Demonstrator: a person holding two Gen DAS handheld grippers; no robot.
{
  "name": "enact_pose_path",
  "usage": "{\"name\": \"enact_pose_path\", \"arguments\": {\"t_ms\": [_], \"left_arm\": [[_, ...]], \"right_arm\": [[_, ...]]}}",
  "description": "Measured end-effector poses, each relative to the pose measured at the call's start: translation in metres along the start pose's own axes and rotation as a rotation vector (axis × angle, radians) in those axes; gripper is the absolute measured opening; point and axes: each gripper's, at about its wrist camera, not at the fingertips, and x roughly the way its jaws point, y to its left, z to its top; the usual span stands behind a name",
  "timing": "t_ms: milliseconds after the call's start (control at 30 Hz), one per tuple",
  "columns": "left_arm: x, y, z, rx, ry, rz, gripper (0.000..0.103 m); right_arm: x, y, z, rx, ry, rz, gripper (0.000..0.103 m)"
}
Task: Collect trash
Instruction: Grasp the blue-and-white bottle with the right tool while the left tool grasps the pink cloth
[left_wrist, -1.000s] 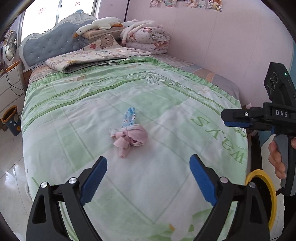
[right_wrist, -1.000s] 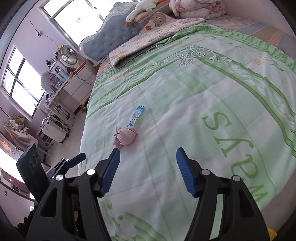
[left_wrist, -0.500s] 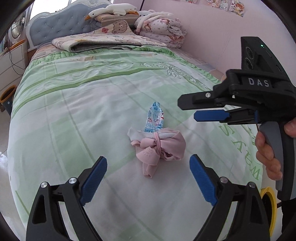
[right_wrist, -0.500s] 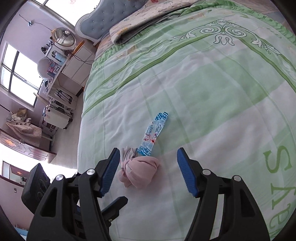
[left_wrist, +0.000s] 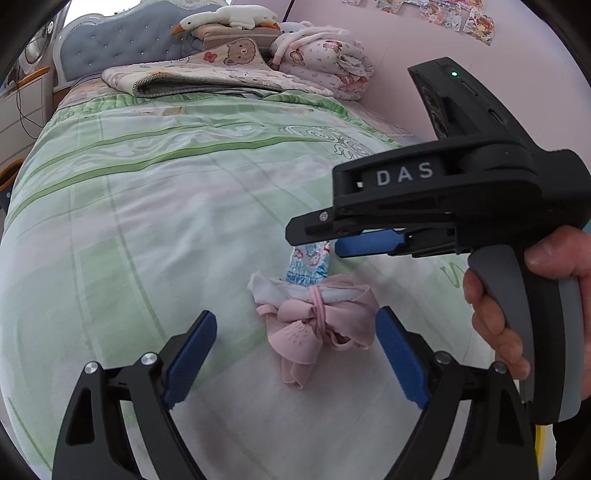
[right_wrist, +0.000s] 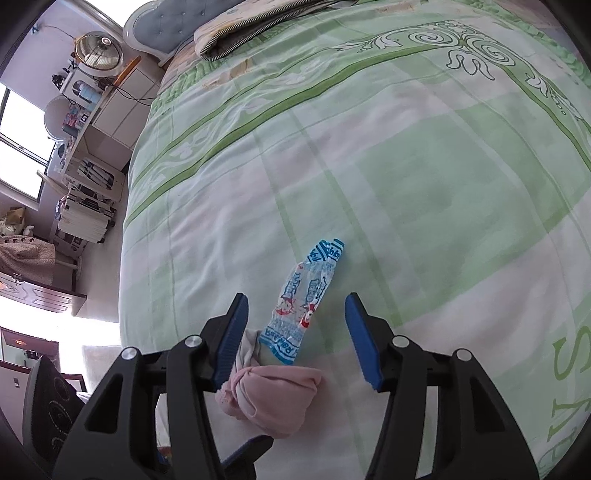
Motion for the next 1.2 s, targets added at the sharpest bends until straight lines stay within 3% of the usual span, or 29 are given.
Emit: {"name": "enact_pose_path", "arguments": {"t_ms": [267,433,567,900,1200], "left_arm": [[0.010,-0.015,-0.003,0.048,-0.003,-0.042,0.051],[0.005,-0.016,-0.005,0.051,-0.029,-0.059,0.036],[-0.001,-0.014,-0.005,0.037,-0.032,-0.069,0.035],[-0.038,-0.010,-0.016,0.065,-0.052,-0.058,0.035],[-0.090,-0.004,-0.020,0.049,-0.115,-0.009,0.035]], "right_arm": [[0.015,0.002,0.008,-0.022,0.014,-0.052,0.044],[0.019,0.003,0.008,-0.051,0.011,-0.095,0.028],[0.016,-0.006,0.009,-0.023,-0.005,-0.062,0.012],[-0.018,-0.011,0.004,-0.017,-0.092,0.000,0.012],[-0.065,-0.003,-0.038,-0.079,-0.161,0.041,0.012]]}}
